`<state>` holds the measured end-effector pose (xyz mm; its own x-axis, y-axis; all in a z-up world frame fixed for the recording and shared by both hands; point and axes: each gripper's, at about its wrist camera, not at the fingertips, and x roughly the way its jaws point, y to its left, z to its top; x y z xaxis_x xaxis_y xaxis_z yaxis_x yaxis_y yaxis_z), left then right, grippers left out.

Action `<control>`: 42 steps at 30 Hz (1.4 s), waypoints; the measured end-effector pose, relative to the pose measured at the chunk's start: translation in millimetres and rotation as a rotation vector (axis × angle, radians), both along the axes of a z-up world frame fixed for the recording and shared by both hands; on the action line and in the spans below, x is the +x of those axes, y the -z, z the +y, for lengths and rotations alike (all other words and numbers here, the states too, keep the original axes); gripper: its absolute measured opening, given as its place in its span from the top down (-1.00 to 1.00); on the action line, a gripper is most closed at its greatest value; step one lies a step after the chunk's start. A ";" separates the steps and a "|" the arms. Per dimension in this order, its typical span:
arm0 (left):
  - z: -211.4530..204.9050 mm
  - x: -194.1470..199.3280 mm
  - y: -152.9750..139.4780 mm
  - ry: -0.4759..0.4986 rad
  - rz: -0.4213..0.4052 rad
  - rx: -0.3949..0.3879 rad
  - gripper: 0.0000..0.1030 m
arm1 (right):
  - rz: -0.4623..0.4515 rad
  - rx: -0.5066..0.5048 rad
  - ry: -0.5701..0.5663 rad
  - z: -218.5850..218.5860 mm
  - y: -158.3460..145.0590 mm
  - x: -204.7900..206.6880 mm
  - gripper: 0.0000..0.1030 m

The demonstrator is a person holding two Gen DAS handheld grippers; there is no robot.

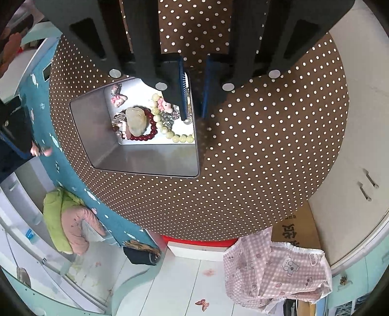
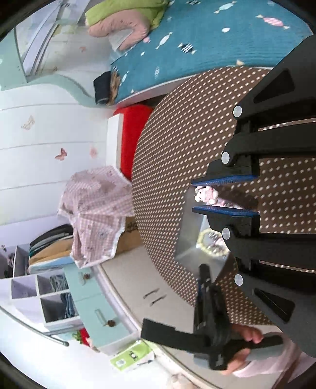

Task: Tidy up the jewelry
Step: 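Grasp the pink bunny charm with the right tool and carry it to the tray, then open the right tool over the tray and withdraw both tools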

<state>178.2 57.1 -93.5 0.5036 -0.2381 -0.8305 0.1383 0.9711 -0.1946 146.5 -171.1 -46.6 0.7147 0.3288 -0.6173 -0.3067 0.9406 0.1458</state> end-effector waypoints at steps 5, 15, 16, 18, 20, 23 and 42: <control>-0.2 -0.7 0.4 -0.002 -0.002 0.009 0.80 | -0.005 0.020 -0.043 16.8 -4.3 8.4 0.67; -1.5 -1.4 0.2 -0.002 -0.003 0.010 0.80 | 0.039 0.013 -0.118 48.3 7.8 14.9 0.63; -1.4 -1.5 0.0 -0.002 -0.005 0.011 0.80 | 0.045 0.006 -0.114 49.2 9.3 15.0 0.61; -1.4 -2.9 -0.3 -0.006 -0.010 0.013 0.77 | 0.059 -0.009 -0.102 49.2 11.9 15.7 0.30; -0.9 -4.9 -1.4 -0.014 -0.012 0.032 0.62 | 0.044 -0.013 -0.057 45.4 11.9 12.2 -0.38; -0.2 -11.6 -9.2 -0.029 -0.052 0.060 0.13 | 0.039 0.003 -0.041 38.8 9.2 9.4 -0.38; -24.3 -84.1 -83.7 -0.026 -0.275 0.095 -0.43 | -0.044 0.006 0.122 8.8 -22.0 -42.1 -0.60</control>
<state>94.2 32.9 -9.8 0.7180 -0.1494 -0.6799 0.1480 0.9871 -0.0607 104.5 -162.3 -24.6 0.7760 0.2413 -0.5827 -0.1966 0.9704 0.1401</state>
